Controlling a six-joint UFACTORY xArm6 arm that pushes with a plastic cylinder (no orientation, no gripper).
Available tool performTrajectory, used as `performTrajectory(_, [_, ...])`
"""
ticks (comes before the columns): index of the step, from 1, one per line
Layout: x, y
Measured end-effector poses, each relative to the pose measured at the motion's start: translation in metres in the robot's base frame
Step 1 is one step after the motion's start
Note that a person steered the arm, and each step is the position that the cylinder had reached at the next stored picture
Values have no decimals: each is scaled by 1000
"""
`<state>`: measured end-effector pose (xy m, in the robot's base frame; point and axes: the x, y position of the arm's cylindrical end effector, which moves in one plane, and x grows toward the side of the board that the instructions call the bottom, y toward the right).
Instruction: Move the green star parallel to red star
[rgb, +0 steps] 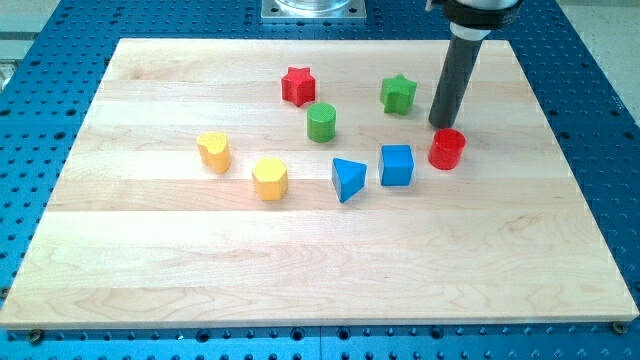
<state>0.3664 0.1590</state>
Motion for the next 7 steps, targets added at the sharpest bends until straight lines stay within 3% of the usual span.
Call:
performTrajectory(3, [-4,-49])
performTrajectory(6, [-27,-26])
performTrajectory(7, [4,-18])
